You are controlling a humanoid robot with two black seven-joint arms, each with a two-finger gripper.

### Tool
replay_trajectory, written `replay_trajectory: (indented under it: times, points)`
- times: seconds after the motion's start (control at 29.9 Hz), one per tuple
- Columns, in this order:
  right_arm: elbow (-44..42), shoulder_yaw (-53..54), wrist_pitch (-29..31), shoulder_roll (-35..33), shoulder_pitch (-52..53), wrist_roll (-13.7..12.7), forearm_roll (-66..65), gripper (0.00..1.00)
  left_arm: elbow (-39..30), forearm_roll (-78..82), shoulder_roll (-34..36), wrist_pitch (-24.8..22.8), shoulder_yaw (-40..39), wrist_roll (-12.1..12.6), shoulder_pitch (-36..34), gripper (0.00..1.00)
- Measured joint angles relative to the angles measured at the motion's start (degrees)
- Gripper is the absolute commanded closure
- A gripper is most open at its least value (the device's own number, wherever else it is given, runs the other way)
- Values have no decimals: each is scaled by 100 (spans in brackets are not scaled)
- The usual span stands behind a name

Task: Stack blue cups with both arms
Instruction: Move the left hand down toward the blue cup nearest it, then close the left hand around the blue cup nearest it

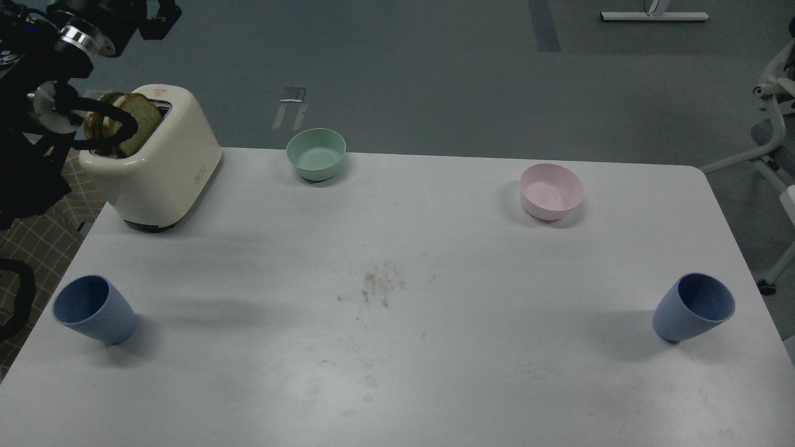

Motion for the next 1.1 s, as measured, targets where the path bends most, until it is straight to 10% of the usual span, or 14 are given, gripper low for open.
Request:
replay_trajectory:
  times: [0.67,1.1]
  points:
    - [162,313,0,-636,-704,203,-4,0,-6147,4693,4606,-1,583,-151,989,10]
    - [221,315,0,-107,-812,280,-4,0,-6643,7853,5754,224,2454,-722,1047,10]
